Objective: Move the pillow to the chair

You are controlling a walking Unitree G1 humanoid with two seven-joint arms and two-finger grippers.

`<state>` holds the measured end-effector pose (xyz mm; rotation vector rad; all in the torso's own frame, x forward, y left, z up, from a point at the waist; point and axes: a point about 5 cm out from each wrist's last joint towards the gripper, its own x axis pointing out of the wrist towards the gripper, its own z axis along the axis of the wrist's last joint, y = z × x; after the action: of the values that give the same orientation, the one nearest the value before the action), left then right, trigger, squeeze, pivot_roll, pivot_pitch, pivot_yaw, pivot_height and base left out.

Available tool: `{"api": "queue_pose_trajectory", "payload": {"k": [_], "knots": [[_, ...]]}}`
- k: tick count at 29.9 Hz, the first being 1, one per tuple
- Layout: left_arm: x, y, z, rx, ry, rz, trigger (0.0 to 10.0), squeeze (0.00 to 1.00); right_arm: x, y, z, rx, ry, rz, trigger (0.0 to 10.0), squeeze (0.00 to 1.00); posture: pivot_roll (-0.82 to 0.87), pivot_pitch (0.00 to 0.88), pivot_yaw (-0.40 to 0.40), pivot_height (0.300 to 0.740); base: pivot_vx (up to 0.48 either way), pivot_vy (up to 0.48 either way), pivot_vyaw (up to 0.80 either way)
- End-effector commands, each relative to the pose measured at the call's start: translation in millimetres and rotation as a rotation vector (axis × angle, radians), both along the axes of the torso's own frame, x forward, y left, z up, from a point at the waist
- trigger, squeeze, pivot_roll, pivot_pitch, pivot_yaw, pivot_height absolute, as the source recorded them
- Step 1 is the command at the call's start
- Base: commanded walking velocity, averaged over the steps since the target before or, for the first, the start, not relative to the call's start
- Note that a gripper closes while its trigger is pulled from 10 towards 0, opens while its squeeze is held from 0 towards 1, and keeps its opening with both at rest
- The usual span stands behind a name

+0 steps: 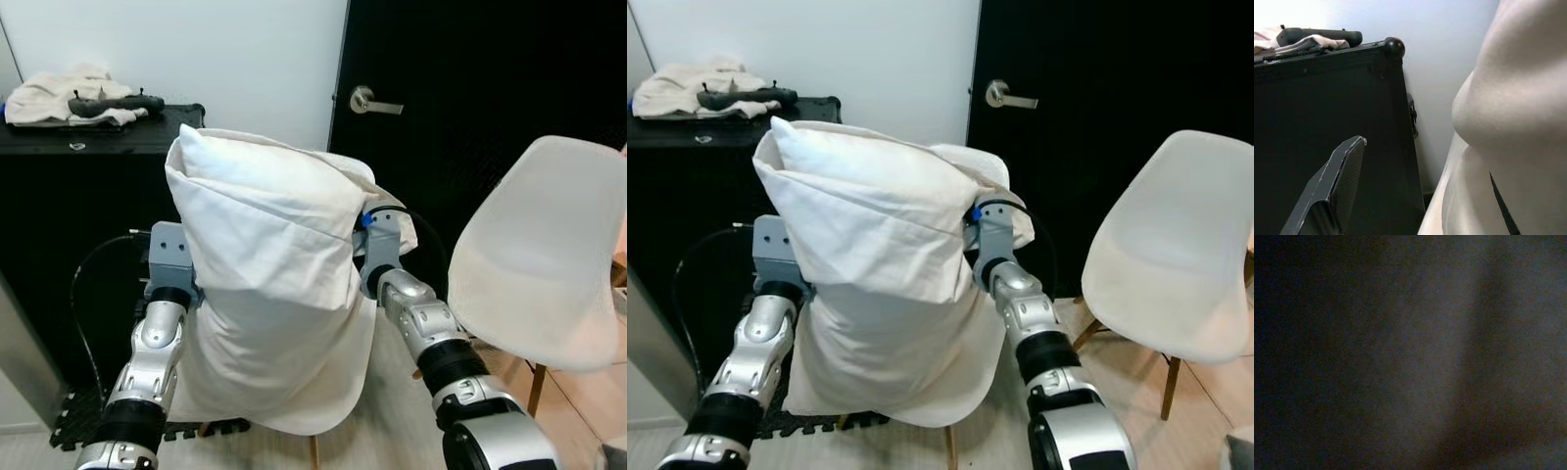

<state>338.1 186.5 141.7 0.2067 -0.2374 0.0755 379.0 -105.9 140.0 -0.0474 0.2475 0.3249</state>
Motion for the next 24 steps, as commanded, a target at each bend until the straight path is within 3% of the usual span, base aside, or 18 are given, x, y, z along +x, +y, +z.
{"api": "queue_pose_trajectory", "payload": {"k": [1,7,16,24], "knots": [[-0.1,-1.9,-1.1,0.027,0.002,-0.009,10.0,0.0,-5.0,8.3,-11.1,-0.045,0.037,0.051,10.0,0.0,0.14,0.0,-0.062,0.605,0.0,0.0,0.0],[-0.9,-1.2,-1.2,0.028,-0.003,-0.007,10.0,0.0,-5.5,4.8,-15.1,-0.094,0.042,0.044,10.0,0.0,0.14,0.0,-0.062,0.58,0.0,0.0,0.0],[-3.1,-12.7,-5.5,-0.003,-0.002,-0.068,10.0,0.0,-5.7,-24.9,-27.7,-0.188,0.098,-0.058,10.0,0.0,0.14,0.0,-0.057,0.545,0.0,0.0,0.0],[-1.7,-22.1,-0.1,-0.045,-0.026,-0.119,10.0,0.0,-8.1,-36.9,-34.6,-0.252,0.111,-0.094,10.0,0.0,0.14,0.0,-0.051,0.52,0.0,0.0,0.0]]}}
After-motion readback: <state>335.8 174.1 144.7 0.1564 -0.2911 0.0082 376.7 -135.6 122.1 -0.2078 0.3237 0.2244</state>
